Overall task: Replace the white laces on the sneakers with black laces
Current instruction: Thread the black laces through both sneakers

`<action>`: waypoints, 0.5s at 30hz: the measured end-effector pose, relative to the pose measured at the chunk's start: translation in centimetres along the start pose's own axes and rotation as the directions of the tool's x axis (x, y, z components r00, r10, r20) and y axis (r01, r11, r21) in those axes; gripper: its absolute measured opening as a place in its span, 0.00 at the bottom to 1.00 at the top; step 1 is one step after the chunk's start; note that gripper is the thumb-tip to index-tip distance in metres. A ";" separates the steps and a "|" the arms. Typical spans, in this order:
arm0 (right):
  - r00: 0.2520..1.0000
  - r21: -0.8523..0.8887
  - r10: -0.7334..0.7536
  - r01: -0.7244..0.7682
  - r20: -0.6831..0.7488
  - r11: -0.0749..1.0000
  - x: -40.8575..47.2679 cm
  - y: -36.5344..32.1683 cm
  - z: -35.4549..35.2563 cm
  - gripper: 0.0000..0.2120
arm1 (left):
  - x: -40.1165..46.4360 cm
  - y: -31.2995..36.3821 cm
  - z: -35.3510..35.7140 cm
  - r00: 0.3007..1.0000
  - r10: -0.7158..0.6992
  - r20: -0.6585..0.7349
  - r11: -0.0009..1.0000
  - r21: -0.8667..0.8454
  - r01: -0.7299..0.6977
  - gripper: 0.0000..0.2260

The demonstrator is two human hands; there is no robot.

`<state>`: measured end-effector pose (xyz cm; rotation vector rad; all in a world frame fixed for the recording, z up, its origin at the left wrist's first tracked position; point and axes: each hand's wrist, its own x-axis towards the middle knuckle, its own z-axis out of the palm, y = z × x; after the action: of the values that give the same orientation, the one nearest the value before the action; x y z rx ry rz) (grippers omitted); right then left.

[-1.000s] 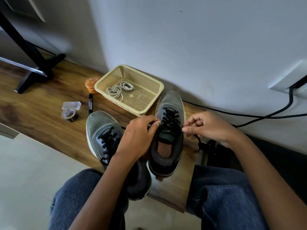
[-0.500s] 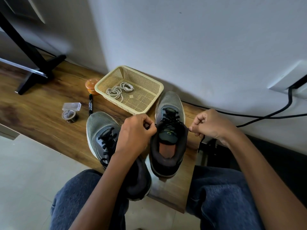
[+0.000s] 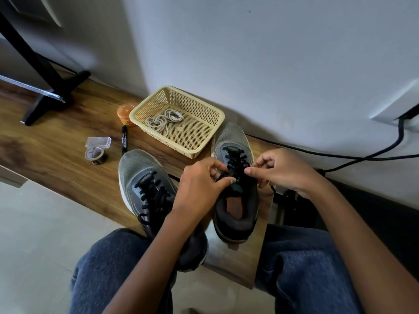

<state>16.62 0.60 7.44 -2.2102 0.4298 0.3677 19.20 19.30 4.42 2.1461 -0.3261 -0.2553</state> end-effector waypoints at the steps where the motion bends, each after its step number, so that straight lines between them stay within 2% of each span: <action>1: 1.000 0.011 0.013 -0.013 0.005 1.000 0.1 0.0 0.0 0.10 | -0.1 0.1 0.2 1.000 0.003 -0.004 1.000 0.007 -0.003 0.11; 6: 1.000 0.011 0.026 -0.026 -0.009 1.000 0.2 0.0 0.2 0.07 | -1.1 1.3 0.9 1.000 0.024 0.002 0.996 0.085 -0.024 0.13; 11: 0.999 0.029 0.033 -0.032 -0.038 0.999 0.3 0.1 0.2 0.05 | -2.7 2.6 1.9 0.994 0.112 0.006 0.957 0.270 -0.109 0.13; 15: 0.999 0.045 0.035 -0.033 -0.041 0.998 0.2 0.3 0.2 0.06 | -3.4 3.4 2.6 0.988 0.140 0.063 0.929 0.337 -0.153 0.13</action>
<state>16.69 0.54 7.02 -2.1725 0.4939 0.3278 14.70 16.53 5.98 2.4447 -0.5867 -0.1615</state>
